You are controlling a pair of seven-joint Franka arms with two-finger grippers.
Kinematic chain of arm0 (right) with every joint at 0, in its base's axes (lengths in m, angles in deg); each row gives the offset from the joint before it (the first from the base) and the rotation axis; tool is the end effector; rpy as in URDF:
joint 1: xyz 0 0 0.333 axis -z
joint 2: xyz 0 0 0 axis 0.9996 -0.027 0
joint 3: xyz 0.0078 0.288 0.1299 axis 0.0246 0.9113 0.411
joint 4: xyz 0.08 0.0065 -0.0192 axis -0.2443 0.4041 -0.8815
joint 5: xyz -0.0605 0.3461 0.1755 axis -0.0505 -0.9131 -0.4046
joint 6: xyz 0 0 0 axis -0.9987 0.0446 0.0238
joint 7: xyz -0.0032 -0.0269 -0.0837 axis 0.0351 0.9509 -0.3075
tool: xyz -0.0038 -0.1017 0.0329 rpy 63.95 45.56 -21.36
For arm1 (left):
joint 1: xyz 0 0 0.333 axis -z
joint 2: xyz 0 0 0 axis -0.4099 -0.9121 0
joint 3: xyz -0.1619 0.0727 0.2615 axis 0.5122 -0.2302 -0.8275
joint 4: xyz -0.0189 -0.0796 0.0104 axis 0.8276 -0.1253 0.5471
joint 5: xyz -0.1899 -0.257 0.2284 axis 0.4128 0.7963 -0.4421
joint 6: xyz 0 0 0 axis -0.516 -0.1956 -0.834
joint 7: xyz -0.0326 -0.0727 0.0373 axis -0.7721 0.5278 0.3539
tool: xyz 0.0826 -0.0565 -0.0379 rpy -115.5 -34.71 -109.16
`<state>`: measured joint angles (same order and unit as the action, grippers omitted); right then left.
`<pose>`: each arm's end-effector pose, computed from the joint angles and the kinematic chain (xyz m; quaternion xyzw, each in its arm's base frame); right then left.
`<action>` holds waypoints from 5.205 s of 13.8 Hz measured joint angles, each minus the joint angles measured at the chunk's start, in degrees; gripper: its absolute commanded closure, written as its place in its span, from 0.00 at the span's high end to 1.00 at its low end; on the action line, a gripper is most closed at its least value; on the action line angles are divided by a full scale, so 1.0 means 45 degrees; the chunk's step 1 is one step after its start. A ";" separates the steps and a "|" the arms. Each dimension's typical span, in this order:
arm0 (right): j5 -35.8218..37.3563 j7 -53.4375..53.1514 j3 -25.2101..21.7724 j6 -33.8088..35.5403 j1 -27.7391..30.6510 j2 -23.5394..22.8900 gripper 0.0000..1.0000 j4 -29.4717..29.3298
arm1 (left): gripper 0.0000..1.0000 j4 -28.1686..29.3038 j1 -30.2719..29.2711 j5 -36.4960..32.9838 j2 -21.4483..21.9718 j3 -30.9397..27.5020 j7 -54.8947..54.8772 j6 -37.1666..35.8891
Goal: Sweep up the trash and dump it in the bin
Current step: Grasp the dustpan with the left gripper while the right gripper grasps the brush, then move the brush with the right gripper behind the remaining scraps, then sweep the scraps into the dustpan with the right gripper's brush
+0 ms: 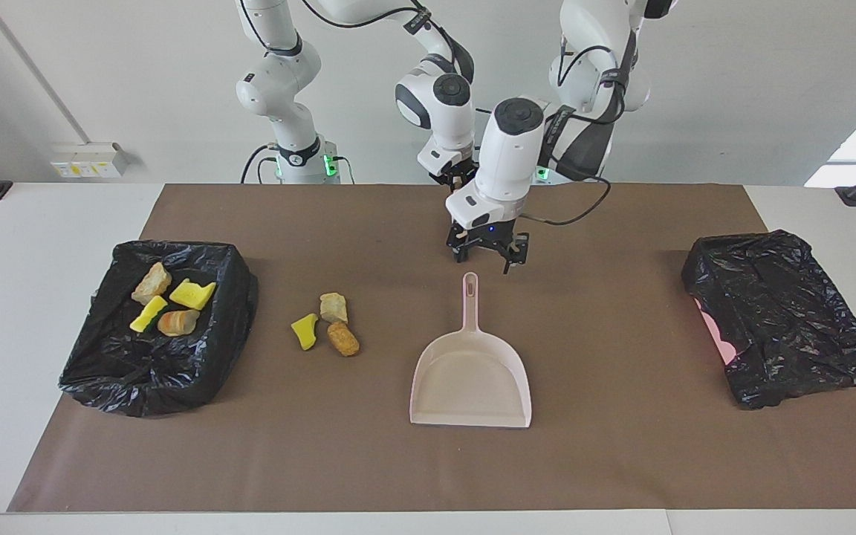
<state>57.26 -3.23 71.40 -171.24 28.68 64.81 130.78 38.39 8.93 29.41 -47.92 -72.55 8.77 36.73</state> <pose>0.2760 0.4237 0.3333 -0.9917 0.0223 0.1153 0.0516 0.4996 -0.3797 0.4075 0.9858 -0.1630 0.0365 0.0183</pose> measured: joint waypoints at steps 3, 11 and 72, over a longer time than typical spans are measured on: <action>0.0117 0.0036 -0.0072 0.0786 0.0353 0.0128 0.00 -0.0142 | 1.00 -0.0005 0.0022 -0.0088 -0.0514 -0.0136 0.0108 0.0744; 0.1716 0.1900 -0.0163 0.3993 0.3559 0.2053 0.00 -0.0363 | 0.62 -0.0265 0.0026 -0.1187 -0.1491 -0.0170 0.1604 0.1581; -0.0706 0.7630 -0.0241 0.3995 0.6979 -0.1460 0.00 -0.3660 | 0.00 0.0885 -0.0252 -0.1689 -0.0172 -0.0229 -1.3572 -0.0169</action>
<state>54.08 31.10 70.31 -153.26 60.09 58.24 114.31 42.37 7.80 21.81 -48.69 -73.58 -52.30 35.97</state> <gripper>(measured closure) 0.744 0.687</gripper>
